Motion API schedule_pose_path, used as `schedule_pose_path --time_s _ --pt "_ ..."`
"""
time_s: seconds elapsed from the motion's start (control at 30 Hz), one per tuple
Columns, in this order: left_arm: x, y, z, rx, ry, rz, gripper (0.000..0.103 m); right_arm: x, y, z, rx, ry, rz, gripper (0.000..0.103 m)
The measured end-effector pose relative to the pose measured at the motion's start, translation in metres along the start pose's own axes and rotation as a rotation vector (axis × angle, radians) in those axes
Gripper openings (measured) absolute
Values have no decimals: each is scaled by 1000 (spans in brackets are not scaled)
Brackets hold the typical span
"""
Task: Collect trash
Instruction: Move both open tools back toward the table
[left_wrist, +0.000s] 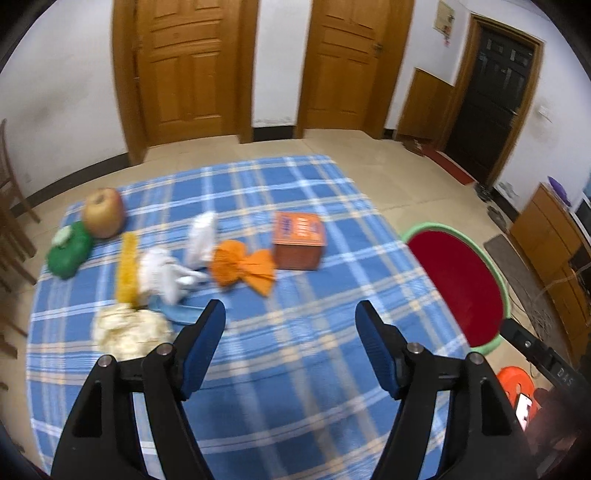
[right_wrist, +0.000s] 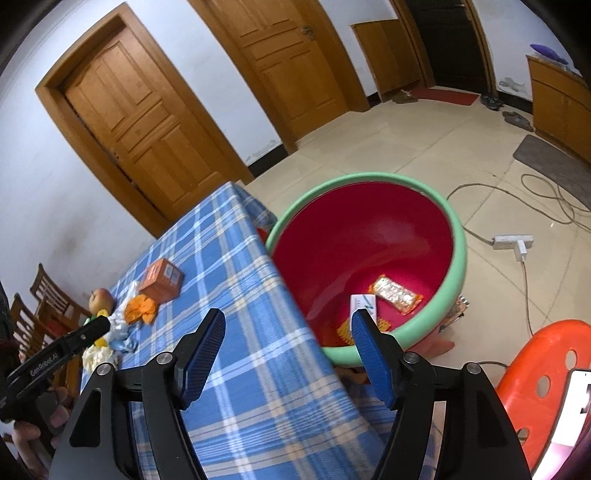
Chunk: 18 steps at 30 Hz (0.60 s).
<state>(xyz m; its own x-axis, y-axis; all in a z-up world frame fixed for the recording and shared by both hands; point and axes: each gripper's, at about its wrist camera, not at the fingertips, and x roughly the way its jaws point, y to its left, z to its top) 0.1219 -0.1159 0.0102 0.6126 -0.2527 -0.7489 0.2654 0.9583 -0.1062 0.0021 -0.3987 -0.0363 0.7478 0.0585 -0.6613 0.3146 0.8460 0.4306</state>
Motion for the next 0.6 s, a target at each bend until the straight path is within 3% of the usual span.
schedule_pose_path --time_s 0.43,0.6 --pt "-10 78 -4 -100 -19 171 72 6 26 -9 -52 32 23 72" --pt "0 98 -15 -125 6 200 72 8 32 -11 -61 41 21 72"
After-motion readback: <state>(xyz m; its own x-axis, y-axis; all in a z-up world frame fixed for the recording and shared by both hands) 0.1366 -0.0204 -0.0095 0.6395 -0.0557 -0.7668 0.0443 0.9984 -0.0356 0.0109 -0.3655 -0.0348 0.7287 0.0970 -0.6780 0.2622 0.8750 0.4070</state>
